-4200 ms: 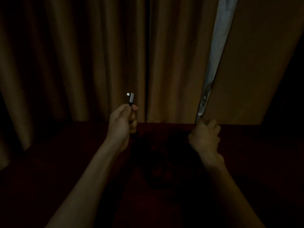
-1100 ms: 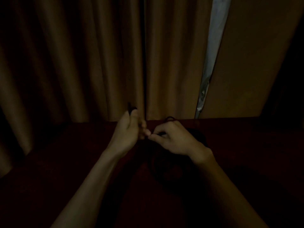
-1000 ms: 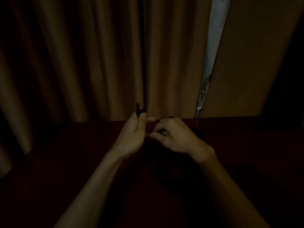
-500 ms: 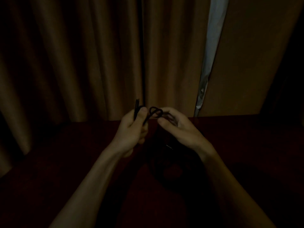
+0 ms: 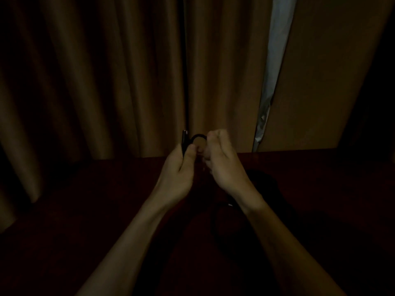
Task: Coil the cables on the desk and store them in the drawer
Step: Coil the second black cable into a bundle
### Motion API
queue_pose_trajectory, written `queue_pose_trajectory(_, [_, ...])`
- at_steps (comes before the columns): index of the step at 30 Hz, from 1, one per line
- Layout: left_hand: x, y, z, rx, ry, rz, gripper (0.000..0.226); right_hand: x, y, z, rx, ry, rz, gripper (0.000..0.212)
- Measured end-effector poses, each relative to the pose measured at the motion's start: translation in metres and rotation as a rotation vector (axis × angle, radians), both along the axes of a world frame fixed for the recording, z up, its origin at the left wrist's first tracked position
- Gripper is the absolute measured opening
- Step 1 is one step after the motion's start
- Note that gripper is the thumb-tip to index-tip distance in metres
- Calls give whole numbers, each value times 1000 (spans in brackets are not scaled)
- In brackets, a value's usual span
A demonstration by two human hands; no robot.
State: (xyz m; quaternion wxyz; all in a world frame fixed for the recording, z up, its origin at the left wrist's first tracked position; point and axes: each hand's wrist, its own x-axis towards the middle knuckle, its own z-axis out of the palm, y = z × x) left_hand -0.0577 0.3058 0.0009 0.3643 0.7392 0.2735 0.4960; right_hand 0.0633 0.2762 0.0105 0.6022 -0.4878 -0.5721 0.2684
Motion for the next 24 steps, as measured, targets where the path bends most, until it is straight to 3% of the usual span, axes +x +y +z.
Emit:
queue_pose_trajectory(4, [3,6,-1,-168,-114,-24,27,-8,0,1,-80,-2,40,21])
queue_pose_trajectory(8, [10,3,-3,-262,-206,-43,26,-20,5,-6,59,32,-57,22])
queue_pose_trajectory(11, [14,2,-5,-287,-226,-88,36,-25,7,-17,40,7,-100,22])
queue_pose_trajectory(17, [12,5,-2,-333,-416,31,20,-31,5,-14,-11,-63,109,34])
queue_pose_trajectory(24, [5,12,-1,-319,-313,92,39,-39,12,-25,-90,86,179,38])
